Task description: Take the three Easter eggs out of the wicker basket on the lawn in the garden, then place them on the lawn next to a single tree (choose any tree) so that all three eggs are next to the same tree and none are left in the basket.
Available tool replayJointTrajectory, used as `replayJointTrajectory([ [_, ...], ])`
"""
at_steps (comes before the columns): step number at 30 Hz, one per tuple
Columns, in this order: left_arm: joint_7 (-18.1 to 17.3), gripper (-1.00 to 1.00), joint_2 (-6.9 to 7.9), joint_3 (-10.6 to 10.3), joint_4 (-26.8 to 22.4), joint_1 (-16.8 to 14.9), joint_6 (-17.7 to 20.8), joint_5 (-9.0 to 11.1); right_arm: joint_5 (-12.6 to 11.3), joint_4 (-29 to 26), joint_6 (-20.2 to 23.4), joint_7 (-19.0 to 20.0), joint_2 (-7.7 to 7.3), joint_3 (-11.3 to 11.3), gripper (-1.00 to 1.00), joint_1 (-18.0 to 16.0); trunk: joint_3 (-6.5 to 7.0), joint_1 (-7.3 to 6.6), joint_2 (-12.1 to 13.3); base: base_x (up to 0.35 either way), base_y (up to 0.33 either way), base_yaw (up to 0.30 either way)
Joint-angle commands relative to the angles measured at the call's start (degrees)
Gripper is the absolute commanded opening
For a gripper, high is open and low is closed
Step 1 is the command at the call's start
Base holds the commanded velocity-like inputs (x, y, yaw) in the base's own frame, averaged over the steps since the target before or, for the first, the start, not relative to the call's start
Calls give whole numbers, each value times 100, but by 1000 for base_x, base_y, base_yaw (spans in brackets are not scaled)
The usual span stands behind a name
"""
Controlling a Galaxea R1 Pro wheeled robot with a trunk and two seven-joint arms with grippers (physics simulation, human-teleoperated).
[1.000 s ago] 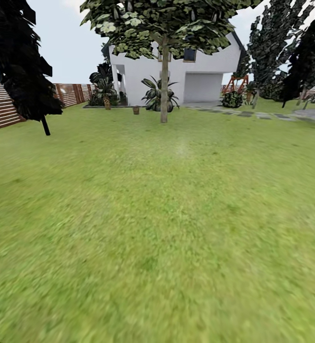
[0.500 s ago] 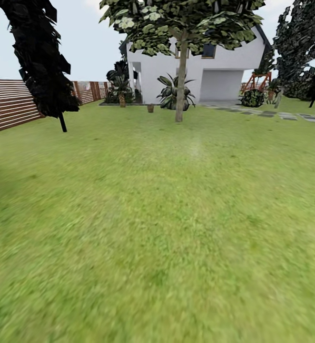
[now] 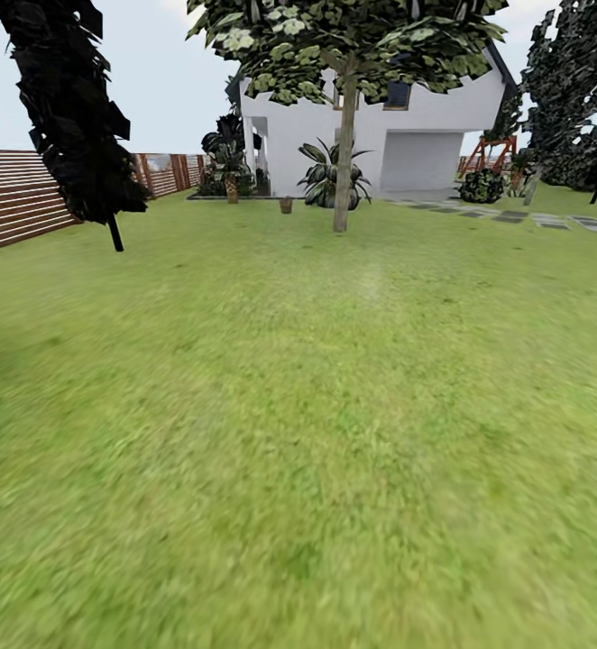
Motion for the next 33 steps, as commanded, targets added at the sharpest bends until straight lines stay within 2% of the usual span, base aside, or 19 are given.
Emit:
replayJointTrajectory([
  [1, -5, 100, 0, 4, -11, 3, -2, 7, 32, 5, -17, 4, -1, -4, 100, -3, -4, 4, -2, 340, 0, 0],
  [33, -5, 100, 0, 4, -11, 3, -2, 6, -6, 0, -17, 8, 23, -4, 100, -3, -4, 4, -2, 340, 0, 0],
])
